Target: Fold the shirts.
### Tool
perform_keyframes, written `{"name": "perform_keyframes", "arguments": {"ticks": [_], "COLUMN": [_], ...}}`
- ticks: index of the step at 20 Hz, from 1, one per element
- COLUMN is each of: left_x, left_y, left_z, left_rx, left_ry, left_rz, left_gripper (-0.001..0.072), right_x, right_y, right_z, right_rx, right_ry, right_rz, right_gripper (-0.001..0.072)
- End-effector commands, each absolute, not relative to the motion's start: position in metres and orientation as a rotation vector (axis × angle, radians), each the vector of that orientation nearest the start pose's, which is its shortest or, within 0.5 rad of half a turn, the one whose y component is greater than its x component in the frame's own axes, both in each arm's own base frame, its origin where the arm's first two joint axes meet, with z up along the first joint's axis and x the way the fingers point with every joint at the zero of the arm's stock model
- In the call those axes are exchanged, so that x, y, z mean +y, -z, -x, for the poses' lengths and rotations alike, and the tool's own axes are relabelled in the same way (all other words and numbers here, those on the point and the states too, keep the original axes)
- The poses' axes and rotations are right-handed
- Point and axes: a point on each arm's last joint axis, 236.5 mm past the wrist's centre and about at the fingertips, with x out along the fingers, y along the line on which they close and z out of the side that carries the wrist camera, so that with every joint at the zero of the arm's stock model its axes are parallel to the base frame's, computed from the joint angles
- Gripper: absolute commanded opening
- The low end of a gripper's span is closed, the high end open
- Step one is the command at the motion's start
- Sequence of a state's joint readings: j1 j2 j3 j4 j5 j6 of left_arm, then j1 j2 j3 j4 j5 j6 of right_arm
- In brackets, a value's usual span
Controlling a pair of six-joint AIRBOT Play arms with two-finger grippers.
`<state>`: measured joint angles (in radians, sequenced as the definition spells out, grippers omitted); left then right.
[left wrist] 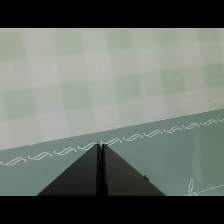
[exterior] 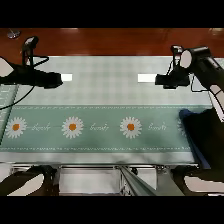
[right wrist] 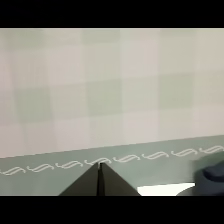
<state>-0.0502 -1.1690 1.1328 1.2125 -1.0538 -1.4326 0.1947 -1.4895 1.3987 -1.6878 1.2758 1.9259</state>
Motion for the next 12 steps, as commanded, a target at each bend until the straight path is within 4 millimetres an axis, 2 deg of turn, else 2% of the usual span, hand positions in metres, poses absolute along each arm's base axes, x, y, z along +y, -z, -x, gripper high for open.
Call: {"name": "perform_keyframes", "arguments": {"ticks": [1, 12], "left_x": [-0.0825, -0.0835], "left_y": [-0.0470, -0.0414], "left_z": [-0.3876, -0.3865], "left_rx": [1.109, 1.129], "left_ry": [0.267, 0.269], "left_rz": [0.191, 0.191], "left_gripper": [0.0027, 0.0027], "right_x": [0.0378, 0.0376], "right_y": [0.0113, 0.0112], "right_z": [-0.4073, -0.4077], "right_rx": [1.389, 1.387], "right_ry": [0.231, 0.231], "right_rz": [-0.022, -0.021], "right_gripper": [0.0032, 0.0032]}}
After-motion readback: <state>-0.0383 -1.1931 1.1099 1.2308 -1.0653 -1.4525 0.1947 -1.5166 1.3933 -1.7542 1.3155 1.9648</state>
